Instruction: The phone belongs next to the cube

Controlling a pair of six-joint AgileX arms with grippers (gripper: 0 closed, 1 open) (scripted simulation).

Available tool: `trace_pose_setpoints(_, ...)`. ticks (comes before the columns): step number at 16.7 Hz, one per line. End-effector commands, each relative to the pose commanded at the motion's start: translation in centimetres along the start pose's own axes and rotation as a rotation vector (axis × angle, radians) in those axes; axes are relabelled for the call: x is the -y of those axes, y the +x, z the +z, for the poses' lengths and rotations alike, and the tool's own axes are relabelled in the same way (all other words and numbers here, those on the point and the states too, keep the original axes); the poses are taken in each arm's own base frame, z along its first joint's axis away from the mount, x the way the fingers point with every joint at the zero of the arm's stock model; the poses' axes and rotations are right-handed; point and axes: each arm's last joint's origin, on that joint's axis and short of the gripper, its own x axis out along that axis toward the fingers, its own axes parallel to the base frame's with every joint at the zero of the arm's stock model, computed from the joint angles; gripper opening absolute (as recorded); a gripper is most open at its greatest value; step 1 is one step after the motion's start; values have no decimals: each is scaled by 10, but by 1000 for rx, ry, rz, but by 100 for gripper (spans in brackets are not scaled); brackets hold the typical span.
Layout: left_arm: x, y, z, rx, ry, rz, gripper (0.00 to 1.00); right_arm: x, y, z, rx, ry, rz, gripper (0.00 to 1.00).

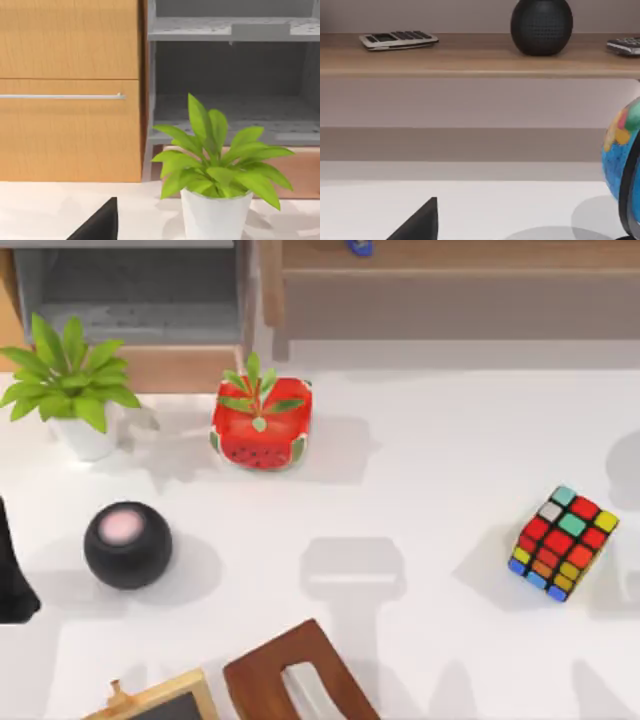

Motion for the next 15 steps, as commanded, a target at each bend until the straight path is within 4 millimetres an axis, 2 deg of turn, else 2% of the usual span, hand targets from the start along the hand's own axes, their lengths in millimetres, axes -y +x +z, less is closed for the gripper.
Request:
trace_pose_setpoints(5,-1,1,5,-45,18,12,100,0,0,0,0,0,0,100)
trace_pose_setpoints(9,-6,9,19,-197,65,47,100,0,0,0,0,0,0,100)
trace_pose_setpoints(15,-17,32,41,-447,132,88,100,0,0,0,0,0,0,100)
